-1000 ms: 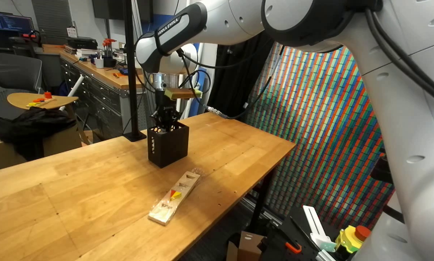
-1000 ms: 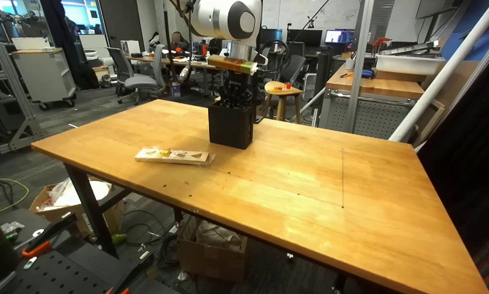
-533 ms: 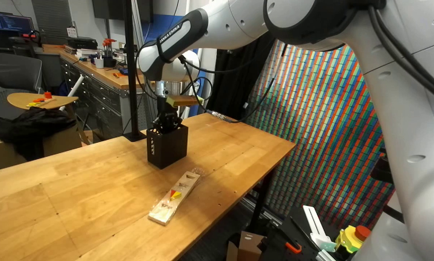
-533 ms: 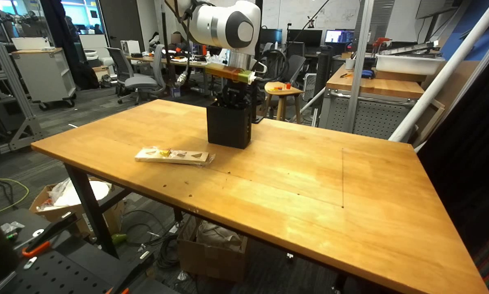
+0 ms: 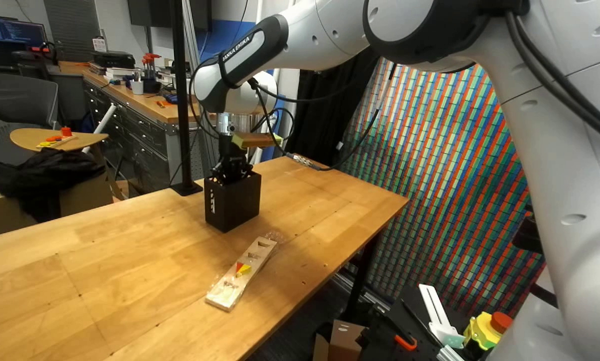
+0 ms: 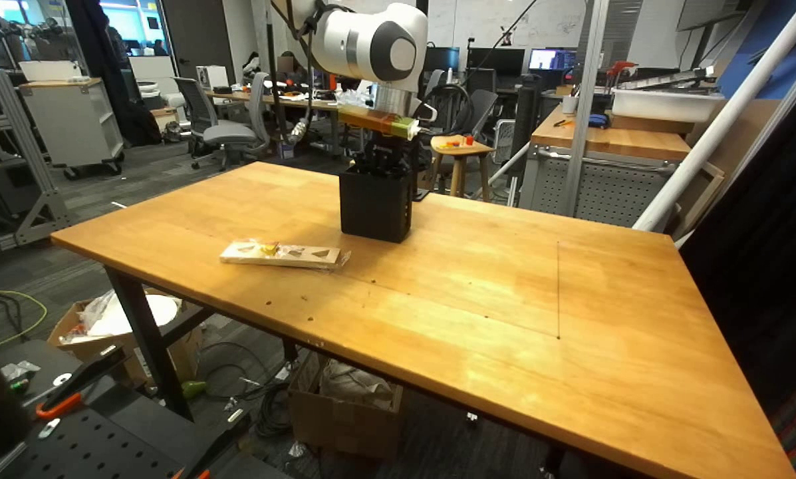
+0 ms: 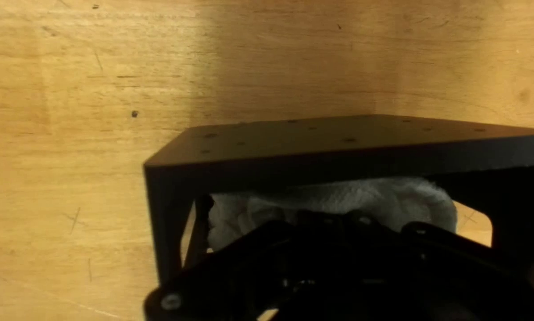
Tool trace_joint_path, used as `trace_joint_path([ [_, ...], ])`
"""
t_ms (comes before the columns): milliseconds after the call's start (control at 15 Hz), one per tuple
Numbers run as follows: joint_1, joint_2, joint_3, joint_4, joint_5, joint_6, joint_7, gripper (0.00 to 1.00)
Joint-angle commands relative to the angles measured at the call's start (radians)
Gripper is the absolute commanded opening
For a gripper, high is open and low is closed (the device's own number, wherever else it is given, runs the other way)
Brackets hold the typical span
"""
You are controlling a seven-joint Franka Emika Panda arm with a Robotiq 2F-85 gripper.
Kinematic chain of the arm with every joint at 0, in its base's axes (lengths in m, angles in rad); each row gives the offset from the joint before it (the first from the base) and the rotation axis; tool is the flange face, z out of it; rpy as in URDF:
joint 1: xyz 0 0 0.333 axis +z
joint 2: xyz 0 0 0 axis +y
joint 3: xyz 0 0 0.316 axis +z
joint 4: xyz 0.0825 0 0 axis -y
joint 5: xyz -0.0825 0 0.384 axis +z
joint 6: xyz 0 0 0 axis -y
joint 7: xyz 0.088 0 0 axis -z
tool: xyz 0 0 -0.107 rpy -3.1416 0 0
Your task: Put the white towel in the black box
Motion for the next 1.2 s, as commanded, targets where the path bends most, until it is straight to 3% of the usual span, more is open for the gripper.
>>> trace_joint_path([
  [0,-0.019,0.001,0.005,-0.001,0.019,0.017,-0.028,0.00],
  [533,-0.008,-0.210,-0.016,-0.093,-0.012,-0.030,-0.005,0.00],
  [1000,-0.012,-0.381,-0.044,-0.089,-0.034,-0.124,-0.026,0.00],
  [1067,-0.014,-0.394,-0.045,-0.084,-0.030,-0.134,-0.032,0.03],
  [1133,-0.008,-0.345,-0.044,-0.056,-0.022,-0.122,-0.011,0.27],
])
